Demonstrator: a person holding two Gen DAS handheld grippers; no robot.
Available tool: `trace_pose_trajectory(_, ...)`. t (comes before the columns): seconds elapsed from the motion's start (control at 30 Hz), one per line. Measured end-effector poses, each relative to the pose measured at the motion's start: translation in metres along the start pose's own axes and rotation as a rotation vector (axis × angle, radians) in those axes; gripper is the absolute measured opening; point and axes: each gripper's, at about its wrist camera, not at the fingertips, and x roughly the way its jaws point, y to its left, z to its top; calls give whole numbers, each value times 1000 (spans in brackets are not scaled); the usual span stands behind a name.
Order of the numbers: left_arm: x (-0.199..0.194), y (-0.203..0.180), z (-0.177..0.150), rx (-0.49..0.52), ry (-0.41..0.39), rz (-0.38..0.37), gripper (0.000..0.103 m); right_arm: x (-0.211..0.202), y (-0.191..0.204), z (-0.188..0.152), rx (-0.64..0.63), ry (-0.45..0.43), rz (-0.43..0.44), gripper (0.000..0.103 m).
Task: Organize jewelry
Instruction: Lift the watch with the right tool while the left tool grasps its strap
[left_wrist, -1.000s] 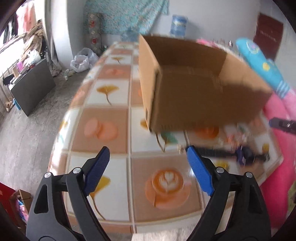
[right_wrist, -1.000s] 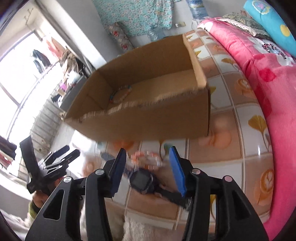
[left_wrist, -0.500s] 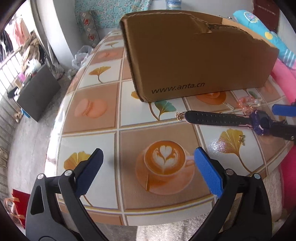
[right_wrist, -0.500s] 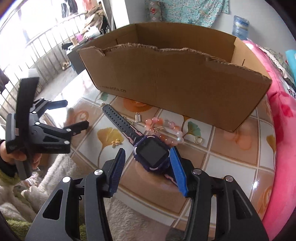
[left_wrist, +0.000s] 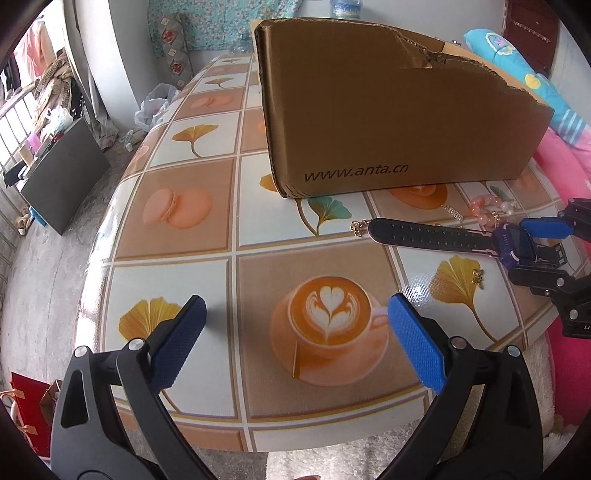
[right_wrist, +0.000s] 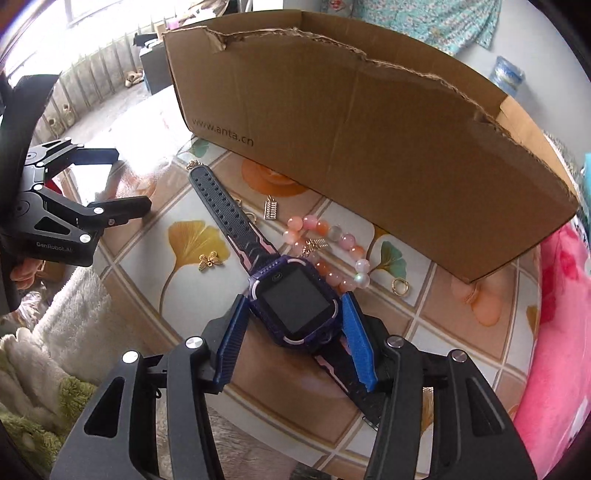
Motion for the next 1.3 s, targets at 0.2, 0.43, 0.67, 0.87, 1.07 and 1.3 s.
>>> trace_pose_trajectory(0.2, -5, -4, -3, 34, -18, 10, 95, 1, -10, 6, 61, 30, 101, 50)
trace_pose_trajectory(0.43, -37, -23, -17, 126, -171, -57, 95, 8, -57, 8, 311, 90, 358, 49)
trace_pose_trajectory(0.67, -42, -65, -9, 277, -236, -115, 65, 19, -82, 10, 405, 119, 470, 50)
trace_pose_trajectory(0.87, -36, -97, -2, 402, -250, -104, 47, 27, -84, 7, 407, 117, 488, 50)
trace_pose_trajectory(1.07, -23, -111, 4, 476, -211, -98, 31, 28, -103, -5, 434, 108, 541, 50)
trace_pose_trajectory(1.3, -17, -123, 11, 511, -210, -94, 22, 30, -113, -13, 434, 95, 577, 50)
